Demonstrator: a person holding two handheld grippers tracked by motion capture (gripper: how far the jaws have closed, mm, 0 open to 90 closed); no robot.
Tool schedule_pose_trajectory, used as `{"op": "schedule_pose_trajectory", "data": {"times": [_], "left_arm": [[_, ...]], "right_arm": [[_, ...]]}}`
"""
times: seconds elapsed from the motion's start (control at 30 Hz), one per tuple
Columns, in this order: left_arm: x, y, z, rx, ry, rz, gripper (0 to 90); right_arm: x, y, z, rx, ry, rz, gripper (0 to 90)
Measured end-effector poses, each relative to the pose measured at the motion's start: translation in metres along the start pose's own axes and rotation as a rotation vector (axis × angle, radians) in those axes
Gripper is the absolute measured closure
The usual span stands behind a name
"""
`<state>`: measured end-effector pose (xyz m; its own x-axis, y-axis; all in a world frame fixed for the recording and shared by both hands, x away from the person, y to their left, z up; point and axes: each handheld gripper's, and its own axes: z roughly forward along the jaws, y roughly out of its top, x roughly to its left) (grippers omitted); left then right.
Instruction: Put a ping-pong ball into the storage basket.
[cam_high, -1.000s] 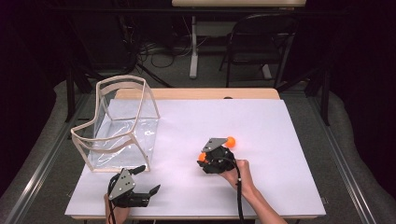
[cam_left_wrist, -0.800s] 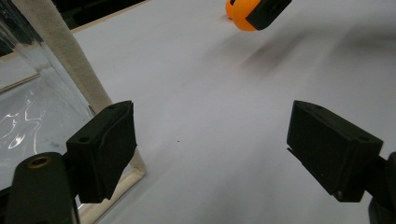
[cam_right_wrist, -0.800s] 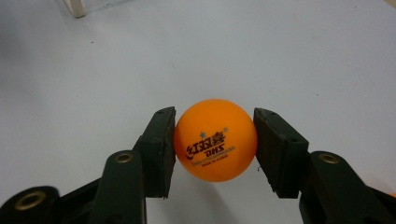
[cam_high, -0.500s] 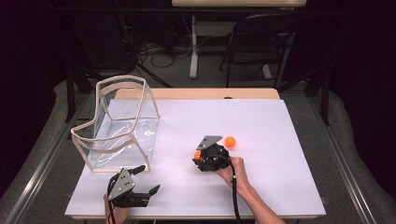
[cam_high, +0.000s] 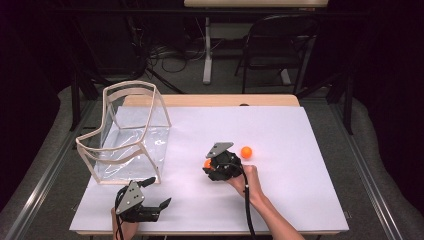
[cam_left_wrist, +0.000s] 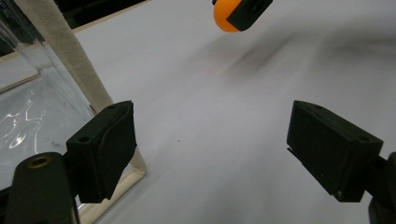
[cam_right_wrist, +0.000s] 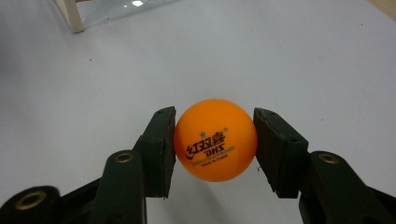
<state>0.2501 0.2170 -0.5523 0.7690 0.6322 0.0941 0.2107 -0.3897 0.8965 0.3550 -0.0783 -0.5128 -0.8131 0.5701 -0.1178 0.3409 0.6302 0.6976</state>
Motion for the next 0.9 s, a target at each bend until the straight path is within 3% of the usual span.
{"op": "schedule_pose_trajectory", "data": {"times": [0.9], "left_arm": [[0.0,0.0,0.0,0.0,-0.003,0.001,15.7]], "right_arm": [[0.0,0.024,0.006,-0.014,0.01,-0.018,50.5]]}}
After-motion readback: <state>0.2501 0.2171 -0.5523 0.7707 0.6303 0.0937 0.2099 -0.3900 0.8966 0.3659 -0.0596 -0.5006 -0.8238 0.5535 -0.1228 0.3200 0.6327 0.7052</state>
